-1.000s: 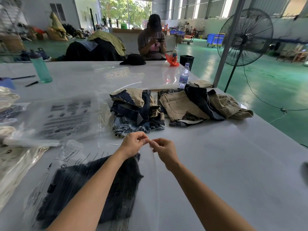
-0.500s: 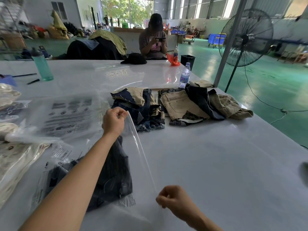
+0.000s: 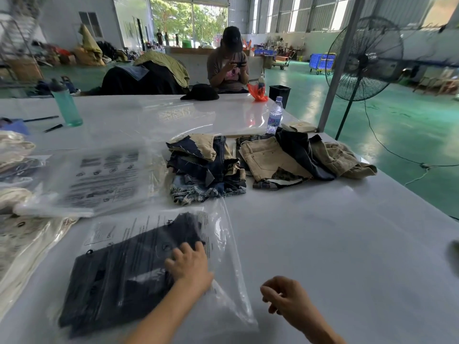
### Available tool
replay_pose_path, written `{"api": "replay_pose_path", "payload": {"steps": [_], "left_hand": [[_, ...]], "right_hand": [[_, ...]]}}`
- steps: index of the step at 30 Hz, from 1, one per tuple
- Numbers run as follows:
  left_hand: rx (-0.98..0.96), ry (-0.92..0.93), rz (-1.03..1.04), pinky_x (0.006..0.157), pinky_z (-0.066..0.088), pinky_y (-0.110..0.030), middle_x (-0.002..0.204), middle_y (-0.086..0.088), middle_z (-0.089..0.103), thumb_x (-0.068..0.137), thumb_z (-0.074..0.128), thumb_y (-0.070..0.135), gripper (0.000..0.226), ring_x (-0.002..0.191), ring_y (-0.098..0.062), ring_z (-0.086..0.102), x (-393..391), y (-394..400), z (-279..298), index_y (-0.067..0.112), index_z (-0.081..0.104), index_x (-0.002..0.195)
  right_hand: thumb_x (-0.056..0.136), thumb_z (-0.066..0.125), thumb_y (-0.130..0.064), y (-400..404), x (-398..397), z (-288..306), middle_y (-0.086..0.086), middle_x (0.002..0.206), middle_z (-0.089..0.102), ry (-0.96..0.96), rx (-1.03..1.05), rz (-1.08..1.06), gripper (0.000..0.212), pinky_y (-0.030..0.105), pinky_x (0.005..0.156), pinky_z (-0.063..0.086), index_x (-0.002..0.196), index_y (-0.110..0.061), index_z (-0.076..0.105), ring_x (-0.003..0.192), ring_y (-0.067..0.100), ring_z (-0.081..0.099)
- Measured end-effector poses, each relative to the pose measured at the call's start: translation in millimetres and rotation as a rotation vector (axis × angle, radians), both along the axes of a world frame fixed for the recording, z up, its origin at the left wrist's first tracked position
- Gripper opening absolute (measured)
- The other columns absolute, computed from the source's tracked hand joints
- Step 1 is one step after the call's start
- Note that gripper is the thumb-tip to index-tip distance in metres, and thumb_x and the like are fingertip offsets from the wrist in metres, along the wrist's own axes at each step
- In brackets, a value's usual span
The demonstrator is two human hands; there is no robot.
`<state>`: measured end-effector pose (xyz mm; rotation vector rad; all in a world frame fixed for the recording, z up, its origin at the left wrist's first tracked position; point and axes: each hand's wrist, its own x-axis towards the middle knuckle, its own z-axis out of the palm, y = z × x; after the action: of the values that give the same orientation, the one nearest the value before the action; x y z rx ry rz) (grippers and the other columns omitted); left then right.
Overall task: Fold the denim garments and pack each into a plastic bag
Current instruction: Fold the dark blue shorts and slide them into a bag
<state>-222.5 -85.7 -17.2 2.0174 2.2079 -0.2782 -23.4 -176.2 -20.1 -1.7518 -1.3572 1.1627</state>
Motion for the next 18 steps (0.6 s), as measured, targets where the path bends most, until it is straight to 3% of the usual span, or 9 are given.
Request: {"api": "replay_pose_path", "payload": {"steps": [5,10,12,13,14,15,16,17,18], "left_hand": [[0.078,0.061,-0.01,0.092,0.042,-0.042,0.13,-0.008,0.042,0.089,0.048,0.023,0.036,0.118,-0.028,0.038,-3.7,-22.1,-16.8,0.018,0.04,0.123],[0.231,0.062,-0.137,0.082,0.052,-0.034,0.121,-0.002,0.058,0.093,0.041,0.003,0.04,0.112,-0.026,0.049,-20.5,-28.1,-19.6,0.02,0.037,0.129],[0.333,-0.015,-0.275,0.057,0.054,-0.027,0.083,-0.007,0.071,0.072,0.072,0.003,0.047,0.08,-0.028,0.064,-20.2,-32.3,-8.1,0.016,0.057,0.114],[0.343,-0.04,-0.381,0.039,0.048,-0.022,0.055,-0.008,0.064,0.043,0.088,0.002,0.056,0.054,-0.025,0.063,-18.9,-39.1,-3.9,0.015,0.068,0.094],[0.365,-0.055,-0.499,0.028,0.039,-0.018,0.038,-0.006,0.054,0.019,0.091,0.005,0.062,0.036,-0.021,0.055,-12.0,-48.5,-2.1,0.019,0.073,0.077],[0.338,-0.057,-0.564,0.028,0.037,-0.016,0.035,-0.004,0.05,0.013,0.09,0.013,0.063,0.032,-0.018,0.052,-4.2,-57.7,1.2,0.026,0.074,0.073],[0.267,-0.015,-0.645,0.037,0.044,-0.016,0.043,-0.003,0.056,0.026,0.09,0.027,0.058,0.04,-0.017,0.058,6.8,-69.5,8.1,0.034,0.075,0.081],[0.121,-0.103,-0.686,0.058,0.053,-0.018,0.063,-0.006,0.064,0.051,0.083,0.039,0.047,0.062,-0.02,0.066,11.6,-81.0,14.5,0.038,0.071,0.097],[0.101,-0.229,-0.658,0.082,0.05,-0.021,0.088,-0.012,0.064,0.076,0.067,0.043,0.037,0.091,-0.024,0.066,13.4,-90.7,14.7,0.036,0.065,0.112]], "right_hand": [[0.086,0.061,-0.004,-2.6,-8.0,0.6,-0.001,0.066,0.067,-0.013,0.001,0.06,0.013,0.016,0.05,0.045,0.078,-0.014,0.064,0.049,0.007,0.062],[0.086,0.059,-0.004,-0.3,-10.7,6.8,0.002,0.071,0.069,-0.005,0.051,0.035,0.014,0.017,0.055,0.046,0.081,-0.016,0.064,0.055,0.012,0.064],[0.085,0.056,0.001,2.0,-10.8,8.5,0.004,0.07,0.069,0.035,0.088,-0.019,0.018,0.019,0.054,0.046,0.08,-0.014,0.064,0.053,0.014,0.063],[0.085,0.056,0.003,4.5,-10.1,9.6,0.004,0.069,0.069,0.051,0.113,-0.062,0.02,0.02,0.054,0.047,0.08,-0.013,0.065,0.052,0.014,0.062],[0.084,0.056,0.005,8.8,-9.0,11.5,0.004,0.069,0.069,0.06,0.142,-0.115,0.021,0.023,0.054,0.048,0.08,-0.013,0.065,0.051,0.015,0.062],[0.084,0.057,0.006,14.4,-7.2,14.0,0.004,0.069,0.069,0.06,0.179,-0.173,0.02,0.026,0.056,0.049,0.082,-0.012,0.066,0.052,0.016,0.063],[0.084,0.059,0.006,21.4,-4.5,17.4,0.004,0.07,0.07,0.041,0.224,-0.232,0.018,0.031,0.06,0.051,0.084,-0.011,0.067,0.055,0.018,0.065],[0.084,0.061,0.004,29.6,-0.8,20.7,0.005,0.073,0.071,-0.001,0.278,-0.284,0.015,0.035,0.065,0.052,0.086,-0.009,0.068,0.06,0.02,0.066],[0.085,0.062,0.002,39.0,3.1,24.7,0.006,0.078,0.071,-0.059,0.331,-0.32,0.013,0.036,0.069,0.053,0.09,-0.008,0.069,0.067,0.022,0.067]]}}
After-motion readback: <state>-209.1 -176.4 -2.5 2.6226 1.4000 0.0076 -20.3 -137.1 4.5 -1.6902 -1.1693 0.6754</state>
